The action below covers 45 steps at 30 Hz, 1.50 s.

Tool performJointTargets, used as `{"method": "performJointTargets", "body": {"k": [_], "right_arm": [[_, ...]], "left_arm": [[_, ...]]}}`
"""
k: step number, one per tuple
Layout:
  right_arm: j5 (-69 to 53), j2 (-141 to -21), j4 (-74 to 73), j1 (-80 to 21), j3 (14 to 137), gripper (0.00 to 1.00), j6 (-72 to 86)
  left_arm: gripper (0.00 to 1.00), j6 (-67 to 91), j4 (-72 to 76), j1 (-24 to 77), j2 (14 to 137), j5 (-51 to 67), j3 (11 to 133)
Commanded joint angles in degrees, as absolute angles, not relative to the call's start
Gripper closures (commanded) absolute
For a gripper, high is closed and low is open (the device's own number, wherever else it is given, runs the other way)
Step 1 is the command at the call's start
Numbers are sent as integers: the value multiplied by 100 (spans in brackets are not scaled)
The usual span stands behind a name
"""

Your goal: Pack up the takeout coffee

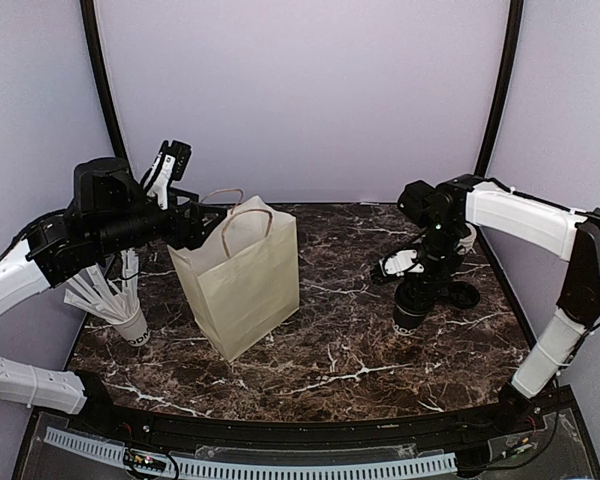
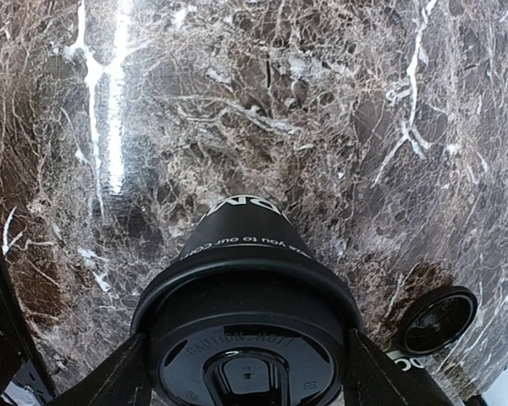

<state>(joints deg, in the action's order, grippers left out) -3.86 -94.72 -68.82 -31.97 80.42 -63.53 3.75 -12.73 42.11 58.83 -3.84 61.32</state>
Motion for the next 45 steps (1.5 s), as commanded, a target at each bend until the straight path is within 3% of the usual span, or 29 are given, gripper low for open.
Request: {"method": "performJointTargets", "body": {"k": [1,4,9,21,31,39,45], "right_arm": [[-268,-9249,-6904,-3249,7833,25,-6204],[-238,-9246,-6827,-3252,7779,28,-6119],[-259,-9321,-7036,-3248,8013,42,-5990],[-999,-8717,-7334,-3399,9170,43,-5852],[-1066,-8812,-6889,-3499,9927,53,-5624],[-1187,-8780,-6187,-3516,10612,55,-5227],[-1335,-8901,-5546,-3524,11337,53,-4779]], "left_arm": [[20,462,-1181,4183,5676,-382,6037],[20,468,-1177,4184,5657,-378,6026],[20,408,-1206,4181,5689,-481,6082],[17,799,-3475,4171,6207,-1161,7458],[19,1227,-5045,3902,6863,-1117,8308],[32,1101,-5567,3287,7625,-243,8786],[55,755,-5518,3235,7962,540,8930]]}}
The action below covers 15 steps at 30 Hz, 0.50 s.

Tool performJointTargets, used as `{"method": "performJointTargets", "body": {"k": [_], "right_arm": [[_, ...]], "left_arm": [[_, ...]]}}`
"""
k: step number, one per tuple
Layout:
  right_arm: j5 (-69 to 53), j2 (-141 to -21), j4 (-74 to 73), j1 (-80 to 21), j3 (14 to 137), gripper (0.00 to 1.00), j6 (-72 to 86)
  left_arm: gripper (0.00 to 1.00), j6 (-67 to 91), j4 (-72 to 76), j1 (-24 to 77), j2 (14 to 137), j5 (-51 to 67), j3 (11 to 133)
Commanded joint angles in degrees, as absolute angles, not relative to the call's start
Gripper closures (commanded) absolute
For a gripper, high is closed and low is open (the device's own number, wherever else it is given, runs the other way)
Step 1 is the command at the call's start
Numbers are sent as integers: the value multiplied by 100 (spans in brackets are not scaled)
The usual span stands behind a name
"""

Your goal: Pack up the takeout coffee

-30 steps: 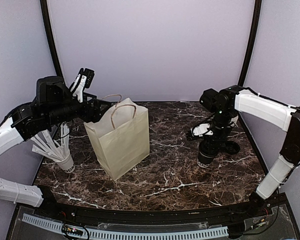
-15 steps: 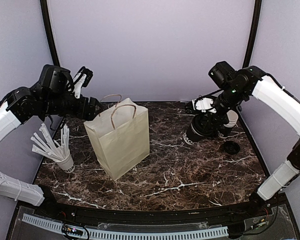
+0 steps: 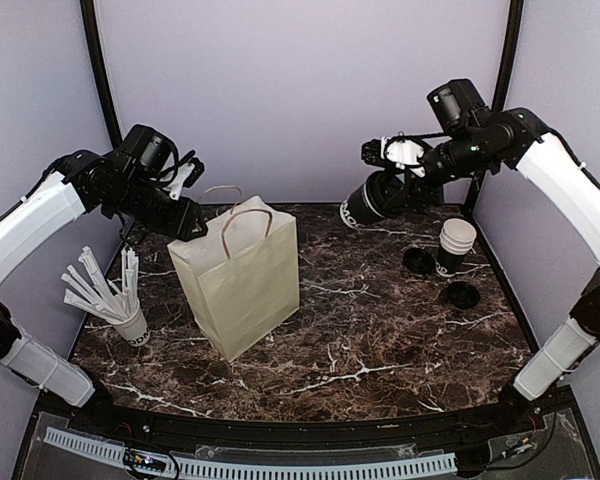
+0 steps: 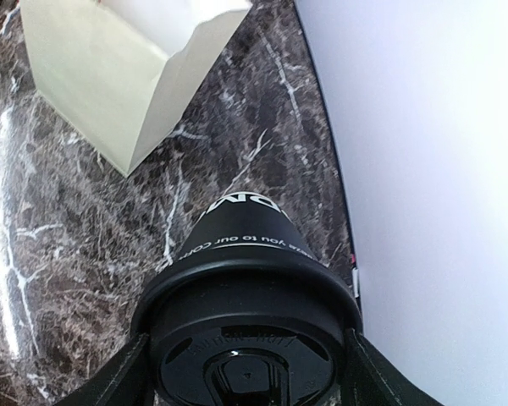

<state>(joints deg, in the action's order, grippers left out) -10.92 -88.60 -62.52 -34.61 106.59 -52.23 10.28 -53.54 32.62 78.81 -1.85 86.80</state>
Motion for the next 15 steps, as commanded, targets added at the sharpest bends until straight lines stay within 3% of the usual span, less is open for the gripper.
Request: {"method": "performJointTargets", "body": {"k": [1,8,15], "right_arm": [[-1431,-8949,-5486,-3530,11491,53,-4705],[-1472,-9349,-5365,-4159,12259,57,-4612],[-963,-9530,-5675,-5139,12432,60,-5032]], "left_arm": [[58,690,-5504,3232,8002,742,8965],[96,520,-5201,3243,8256,1593,9134],[100,454,-4885,3277,8279,2106,9158]]}}
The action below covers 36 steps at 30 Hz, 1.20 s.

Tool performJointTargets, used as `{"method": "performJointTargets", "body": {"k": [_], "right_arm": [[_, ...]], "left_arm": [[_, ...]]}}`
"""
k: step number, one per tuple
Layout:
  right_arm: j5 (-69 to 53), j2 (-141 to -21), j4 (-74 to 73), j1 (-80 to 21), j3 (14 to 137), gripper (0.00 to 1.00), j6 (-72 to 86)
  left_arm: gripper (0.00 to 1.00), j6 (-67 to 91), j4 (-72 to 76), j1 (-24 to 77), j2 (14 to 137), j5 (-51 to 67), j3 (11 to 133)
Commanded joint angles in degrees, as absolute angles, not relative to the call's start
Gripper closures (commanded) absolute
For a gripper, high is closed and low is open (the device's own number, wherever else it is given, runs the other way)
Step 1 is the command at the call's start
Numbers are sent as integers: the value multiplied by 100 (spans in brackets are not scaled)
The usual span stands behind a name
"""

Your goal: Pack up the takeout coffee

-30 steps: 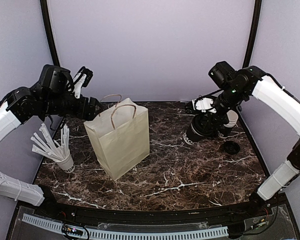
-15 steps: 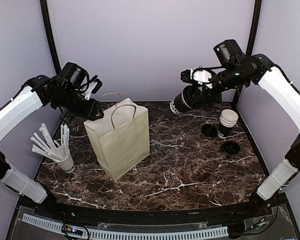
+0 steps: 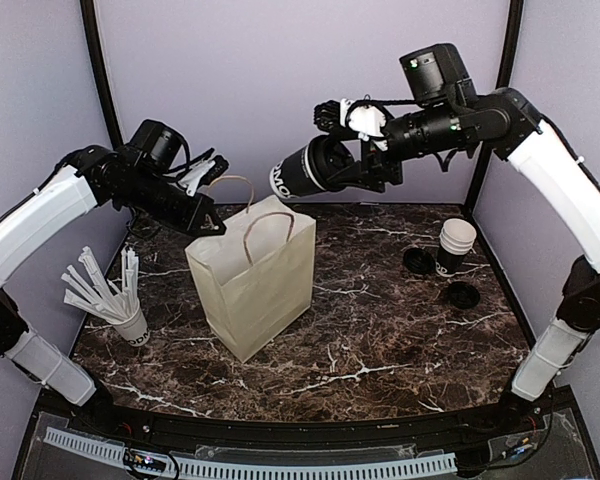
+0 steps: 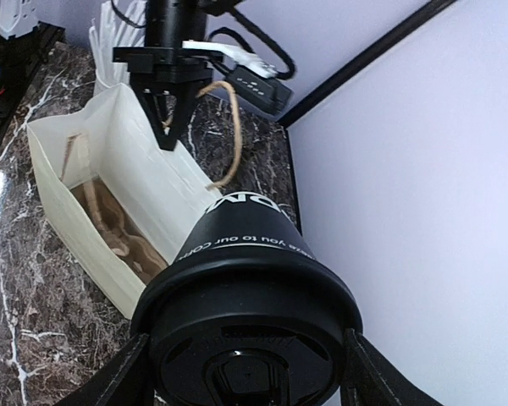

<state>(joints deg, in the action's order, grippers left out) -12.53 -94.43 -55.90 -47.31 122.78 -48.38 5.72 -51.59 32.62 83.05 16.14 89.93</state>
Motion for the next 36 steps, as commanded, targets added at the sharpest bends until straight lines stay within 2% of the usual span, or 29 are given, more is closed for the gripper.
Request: {"method": "performJointTargets", "body": {"k": [1,9,15,18,19,20,21,23,27,31,36], "right_arm": [[-850,-9535,-5719,-5313,12417,60,-5084],[585,-9417,-5829,-6350,11561,63,-5574],[929,-9396,-6190,-6736,11363,63,-5401],[1065,-9383,-6487,-6883,11250,63,-5275],[1148,-9368,-6555,-6927,11191,63,-5233],[1211,-9350,-6609,-6965,11144,63,-5199],[1261,-9338,-6650,-6980,11105,63,-5149],[1310,-9313,-6723,-7008,11044,63,-5060],[1569,-9212,-6612,-7068,10743,64,-5072],[1961,-9042,-6247,-7133,10160,65,-5330],[2114,-8920,-5781,-7178,9659,65,-5698]], "left_arm": [[100,451,-4851,3307,8279,2130,9160],[98,447,-4597,3539,8323,2254,9150],[80,227,-4575,3971,8519,2282,9204],[61,181,-4533,4092,8531,2248,9250],[42,124,-4494,4098,8465,2302,9260],[31,80,-4393,4116,8407,2437,9262],[12,-28,-4319,4115,8259,2506,9237],[2,-136,-4064,4121,7980,2706,9142],[1,-150,-3457,4121,7319,2616,8749],[1,-65,-2775,3932,6813,1865,8035],[6,1010,-1754,3050,7442,1400,7005]]}}
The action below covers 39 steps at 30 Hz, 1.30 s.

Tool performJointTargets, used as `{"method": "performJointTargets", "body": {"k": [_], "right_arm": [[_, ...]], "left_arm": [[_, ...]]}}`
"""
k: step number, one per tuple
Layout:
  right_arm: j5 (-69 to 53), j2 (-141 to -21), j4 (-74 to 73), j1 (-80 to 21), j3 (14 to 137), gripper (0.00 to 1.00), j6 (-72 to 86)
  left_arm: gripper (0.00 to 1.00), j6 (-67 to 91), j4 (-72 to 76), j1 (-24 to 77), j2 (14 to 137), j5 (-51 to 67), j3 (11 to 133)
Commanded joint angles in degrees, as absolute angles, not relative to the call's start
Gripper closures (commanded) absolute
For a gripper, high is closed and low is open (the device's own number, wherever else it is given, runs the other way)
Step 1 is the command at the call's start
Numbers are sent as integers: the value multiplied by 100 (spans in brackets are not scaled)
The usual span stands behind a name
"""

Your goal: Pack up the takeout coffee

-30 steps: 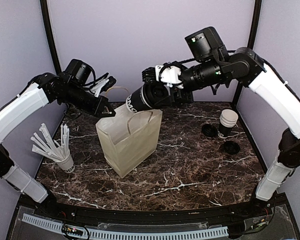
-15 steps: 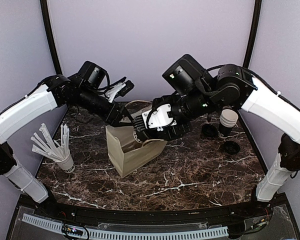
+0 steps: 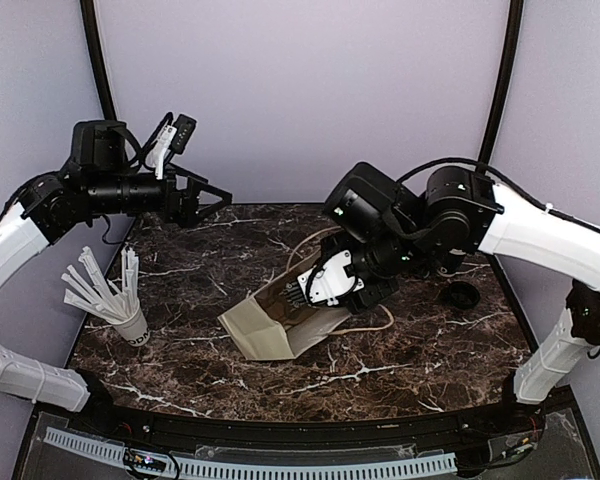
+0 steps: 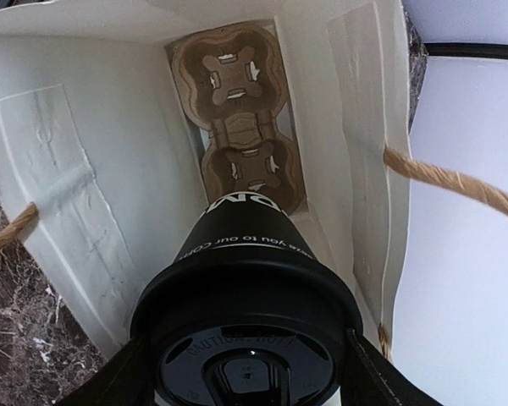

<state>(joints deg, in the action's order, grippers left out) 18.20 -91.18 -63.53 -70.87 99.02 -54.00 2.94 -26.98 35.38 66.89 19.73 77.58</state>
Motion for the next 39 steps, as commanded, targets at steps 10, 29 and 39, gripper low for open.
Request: {"method": "performJointTargets", "body": {"k": [10,29,39], "right_arm": [[2057,-8787,-4781,-7188,9071,65,-6223],[1416,-9472,-5042,-7190,9626,66,-5788],[1420,-9335,-5693,-7452,9544,66,-5511]], "left_arm": [[22,1621,-40,2993,9653,2114,6804],[29,1694,600,3203,11168,3275,7380],[30,1647,1016,3855,11081,3616,7137]]}}
